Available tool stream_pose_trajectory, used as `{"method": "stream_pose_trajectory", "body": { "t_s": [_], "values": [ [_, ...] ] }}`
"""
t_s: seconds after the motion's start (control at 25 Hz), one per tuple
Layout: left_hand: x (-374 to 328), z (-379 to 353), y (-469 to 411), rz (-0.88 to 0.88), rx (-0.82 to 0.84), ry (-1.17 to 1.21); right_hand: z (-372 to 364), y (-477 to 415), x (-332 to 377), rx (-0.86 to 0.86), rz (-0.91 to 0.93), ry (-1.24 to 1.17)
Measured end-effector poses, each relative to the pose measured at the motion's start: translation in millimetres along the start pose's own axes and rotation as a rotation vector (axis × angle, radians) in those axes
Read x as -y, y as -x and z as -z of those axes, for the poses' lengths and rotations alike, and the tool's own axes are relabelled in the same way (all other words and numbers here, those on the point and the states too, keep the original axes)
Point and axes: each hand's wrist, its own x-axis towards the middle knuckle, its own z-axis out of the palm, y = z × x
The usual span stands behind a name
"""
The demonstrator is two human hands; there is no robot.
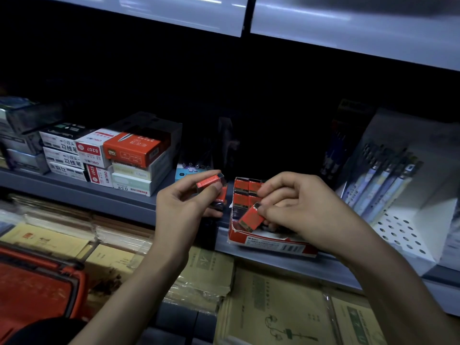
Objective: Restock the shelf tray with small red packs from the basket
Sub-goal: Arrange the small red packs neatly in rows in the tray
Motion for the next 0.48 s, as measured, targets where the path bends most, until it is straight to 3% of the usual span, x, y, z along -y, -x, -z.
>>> {"method": "stream_pose_trajectory", "body": {
  "t_s": [0.48],
  "values": [
    [-1, 0, 0, -0.003, 0.011, -0.003, -22, -3, -4, -0.03, -0.02, 0.049]
  ]
}}
